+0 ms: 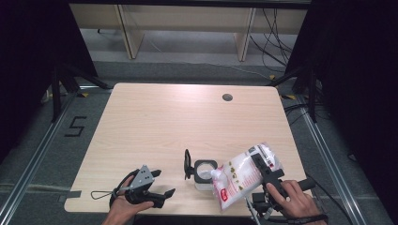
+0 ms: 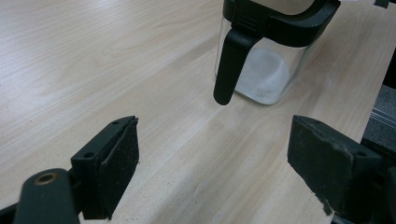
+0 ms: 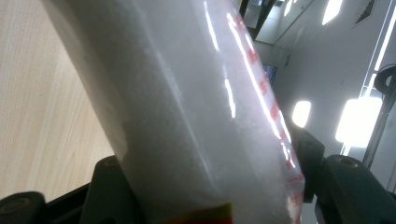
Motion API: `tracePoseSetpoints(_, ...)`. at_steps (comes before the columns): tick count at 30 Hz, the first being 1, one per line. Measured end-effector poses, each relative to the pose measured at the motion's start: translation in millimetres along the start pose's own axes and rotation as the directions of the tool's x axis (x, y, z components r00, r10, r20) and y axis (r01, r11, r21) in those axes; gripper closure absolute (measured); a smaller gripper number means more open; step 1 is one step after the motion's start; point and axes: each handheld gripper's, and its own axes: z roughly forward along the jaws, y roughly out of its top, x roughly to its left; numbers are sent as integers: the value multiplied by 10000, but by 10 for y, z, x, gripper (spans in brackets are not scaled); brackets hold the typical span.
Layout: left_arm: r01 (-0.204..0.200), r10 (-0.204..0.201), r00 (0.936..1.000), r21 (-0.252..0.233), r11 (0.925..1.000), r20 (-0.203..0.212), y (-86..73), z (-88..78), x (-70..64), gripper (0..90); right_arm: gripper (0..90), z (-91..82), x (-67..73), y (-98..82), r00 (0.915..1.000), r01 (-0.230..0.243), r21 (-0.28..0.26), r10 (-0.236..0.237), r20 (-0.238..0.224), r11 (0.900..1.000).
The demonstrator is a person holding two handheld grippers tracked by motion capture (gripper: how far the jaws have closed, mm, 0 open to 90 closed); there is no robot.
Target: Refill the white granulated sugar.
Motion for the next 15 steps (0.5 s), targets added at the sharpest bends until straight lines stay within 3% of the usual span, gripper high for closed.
tracePoseSetpoints(1, 0, 0, 10000, -10, 10000, 0, -1, -1, -1, 161, 441, 4, -14, -1, 9998, 157, -83, -156, 126, 9998)
tracePoseSetpoints(5, -5, 5, 10000, 0, 10000, -6, 0, 1, 0, 161, 441, -4, -6, -3, 10000, -30, 15, 30, 36, 10000)
tracePoseSetpoints(11, 120, -121, 9999, -91, 9999, -7, -2, 9, -8, 161, 441, -6, -21, -2, 9999, 96, -70, -95, 130, 9999)
tracePoseSetpoints(12, -18, 18, 10000, 27, 10000, 33, 1, -1, 0, 161, 441, -6, -14, 1, 9999, 94, -54, -94, 62, 9999)
tracePoseSetpoints(13, -18, 18, 10000, 27, 10000, 33, 1, -1, 0, 161, 441, -3, 10, -2, 9999, -120, -38, 120, 30, 9999)
tracePoseSetpoints(15, 103, -103, 9999, -104, 9999, 11, 0, 8, -9, 161, 441, 4, -3, 5, 9999, 76, -78, -75, 66, 9999)
